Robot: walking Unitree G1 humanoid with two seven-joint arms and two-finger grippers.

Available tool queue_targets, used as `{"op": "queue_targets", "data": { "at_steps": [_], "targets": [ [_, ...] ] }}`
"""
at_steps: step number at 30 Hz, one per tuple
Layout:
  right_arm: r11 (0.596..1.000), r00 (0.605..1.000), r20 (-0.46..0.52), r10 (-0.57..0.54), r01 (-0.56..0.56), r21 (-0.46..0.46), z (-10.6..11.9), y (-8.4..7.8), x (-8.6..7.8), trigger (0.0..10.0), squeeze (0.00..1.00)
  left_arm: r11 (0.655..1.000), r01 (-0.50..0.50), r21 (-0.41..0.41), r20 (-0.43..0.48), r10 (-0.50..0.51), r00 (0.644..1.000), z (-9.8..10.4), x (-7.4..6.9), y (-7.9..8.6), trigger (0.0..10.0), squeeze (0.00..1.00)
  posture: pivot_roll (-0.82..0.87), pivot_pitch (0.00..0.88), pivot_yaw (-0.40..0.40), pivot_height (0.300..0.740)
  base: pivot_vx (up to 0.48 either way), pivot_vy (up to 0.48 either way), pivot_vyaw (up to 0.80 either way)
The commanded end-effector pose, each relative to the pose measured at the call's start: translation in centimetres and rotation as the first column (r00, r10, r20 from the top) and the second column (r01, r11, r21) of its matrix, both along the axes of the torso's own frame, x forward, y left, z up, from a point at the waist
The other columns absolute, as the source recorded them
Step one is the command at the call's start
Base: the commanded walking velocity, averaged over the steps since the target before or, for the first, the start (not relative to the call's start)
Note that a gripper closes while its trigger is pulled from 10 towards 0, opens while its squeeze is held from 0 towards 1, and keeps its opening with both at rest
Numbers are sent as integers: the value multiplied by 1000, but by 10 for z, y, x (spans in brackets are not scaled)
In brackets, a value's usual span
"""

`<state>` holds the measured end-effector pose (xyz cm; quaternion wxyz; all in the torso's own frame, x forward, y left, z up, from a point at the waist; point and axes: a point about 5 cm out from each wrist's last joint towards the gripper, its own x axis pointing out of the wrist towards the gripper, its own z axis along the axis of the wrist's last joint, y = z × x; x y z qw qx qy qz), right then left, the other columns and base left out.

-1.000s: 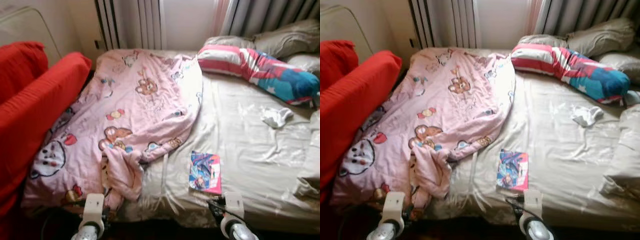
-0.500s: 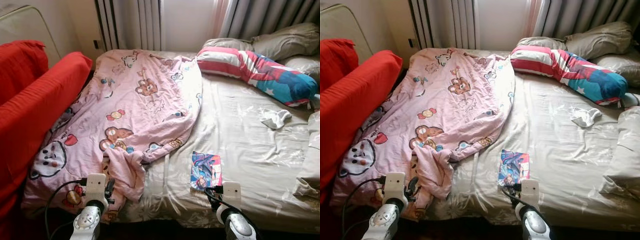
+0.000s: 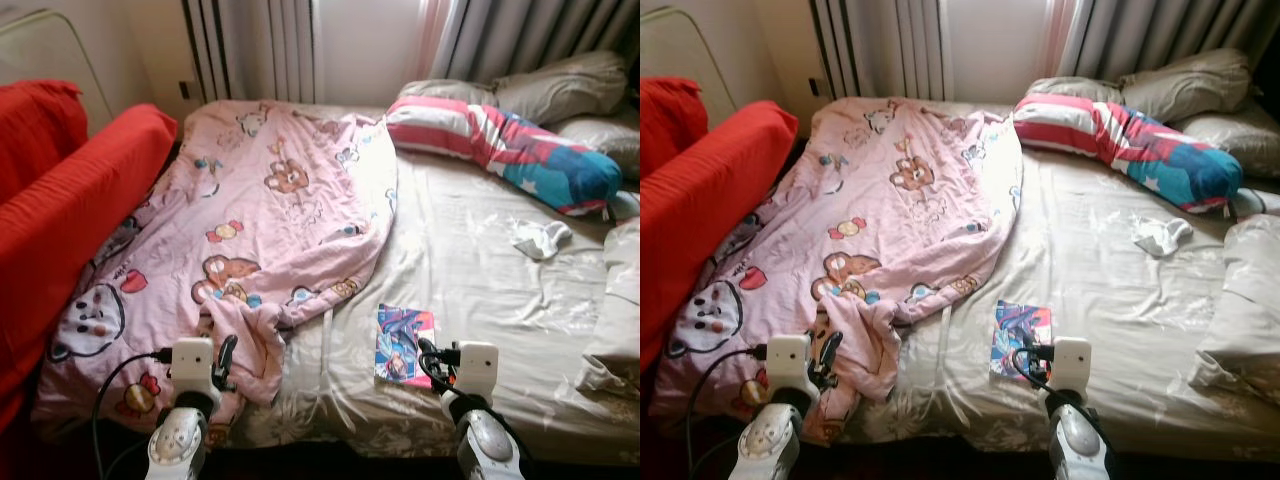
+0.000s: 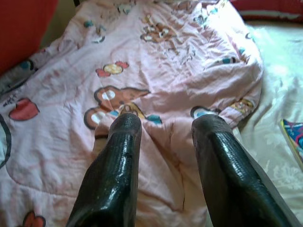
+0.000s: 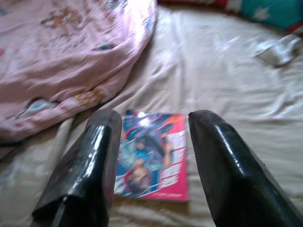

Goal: Clean up the room

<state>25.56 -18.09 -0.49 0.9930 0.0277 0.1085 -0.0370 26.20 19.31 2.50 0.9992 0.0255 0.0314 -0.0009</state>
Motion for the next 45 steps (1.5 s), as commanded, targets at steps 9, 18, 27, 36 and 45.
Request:
{"op": "queue_targets", "data": {
  "at_steps": [9, 18, 27, 36, 45],
  "targets": [
    [998, 992, 124, 17, -10, -61, 15, -4, -12, 10000, 0, 1000, 9, 0, 20, -9, 1000, 5, -18, 5, 10000, 0, -4, 0, -57, 740, 0, 0, 0],
    [999, 996, 77, -50, 50, -4, 15, 0, -5, 10000, 0, 999, 47, -7, 36, -46, 998, 18, -5, -4, 10000, 0, 3, 0, -56, 740, 80, 0, 0],
    [996, 994, 65, -83, 83, 10, 15, -7, -2, 10000, 0, 999, 47, 8, 32, -48, 998, 20, -3, -3, 10000, 0, 0, 35, -50, 740, 277, 0, -304],
    [996, 991, 100, -90, 89, 18, 27, -6, 9, 10000, 0, 999, 35, 8, 44, -35, 998, 29, 7, 2, 10000, 0, -13, 76, -36, 740, 323, 0, 0],
    [997, 993, 94, -71, 69, 22, 28, -2, 13, 10000, 0, 999, 44, 4, 41, -45, 998, 32, 10, -1, 10000, 0, -11, 97, -42, 740, 65, 0, 0]
  ]
}}
